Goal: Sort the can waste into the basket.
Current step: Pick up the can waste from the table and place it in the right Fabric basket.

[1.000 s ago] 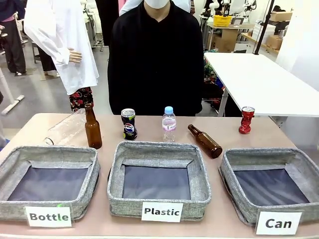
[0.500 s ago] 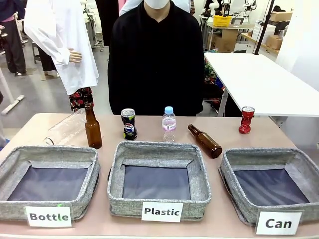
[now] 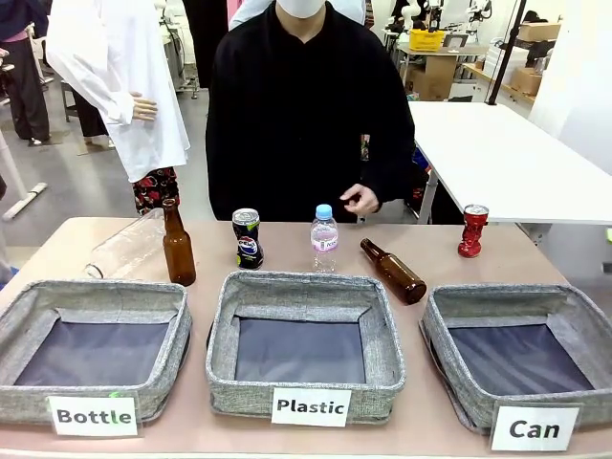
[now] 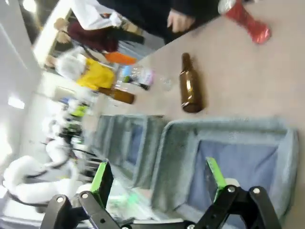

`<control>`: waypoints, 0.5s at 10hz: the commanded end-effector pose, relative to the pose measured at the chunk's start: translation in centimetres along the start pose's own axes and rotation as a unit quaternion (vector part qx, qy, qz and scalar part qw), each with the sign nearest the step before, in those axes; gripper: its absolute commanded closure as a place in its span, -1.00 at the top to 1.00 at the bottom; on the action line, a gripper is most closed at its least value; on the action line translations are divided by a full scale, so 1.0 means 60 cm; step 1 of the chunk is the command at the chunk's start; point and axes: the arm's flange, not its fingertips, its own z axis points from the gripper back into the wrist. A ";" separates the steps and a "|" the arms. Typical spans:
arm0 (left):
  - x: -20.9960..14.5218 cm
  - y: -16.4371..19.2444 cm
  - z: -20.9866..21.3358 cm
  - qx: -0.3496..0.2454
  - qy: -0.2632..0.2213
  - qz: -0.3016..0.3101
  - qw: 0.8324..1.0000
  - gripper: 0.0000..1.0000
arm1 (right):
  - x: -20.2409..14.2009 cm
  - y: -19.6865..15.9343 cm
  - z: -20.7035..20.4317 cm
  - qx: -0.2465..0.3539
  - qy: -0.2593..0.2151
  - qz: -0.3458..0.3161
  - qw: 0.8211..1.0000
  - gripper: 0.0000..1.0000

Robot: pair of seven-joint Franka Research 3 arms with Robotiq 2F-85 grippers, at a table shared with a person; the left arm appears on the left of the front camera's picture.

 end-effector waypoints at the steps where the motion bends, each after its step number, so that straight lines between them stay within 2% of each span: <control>1: -0.003 0.001 0.002 -0.007 0.001 -0.011 1.000 1.00 | 0.060 -0.001 -0.049 -0.132 -0.049 0.247 0.959 1.00; 2: -0.003 0.001 0.002 -0.007 0.001 -0.011 1.000 1.00 | 0.071 -0.006 -0.069 -0.158 -0.033 0.337 0.928 1.00; 3: -0.003 0.001 0.002 -0.007 0.001 -0.011 1.000 1.00 | 0.068 0.000 -0.082 -0.150 -0.043 0.385 0.910 1.00; 4: -0.003 0.001 0.002 -0.007 0.001 -0.011 1.000 1.00 | 0.067 0.027 -0.044 -0.071 0.020 0.154 0.985 1.00; 5: -0.003 0.001 0.002 -0.007 0.001 -0.011 1.000 1.00 | 0.067 0.027 -0.044 -0.071 0.020 0.154 0.985 1.00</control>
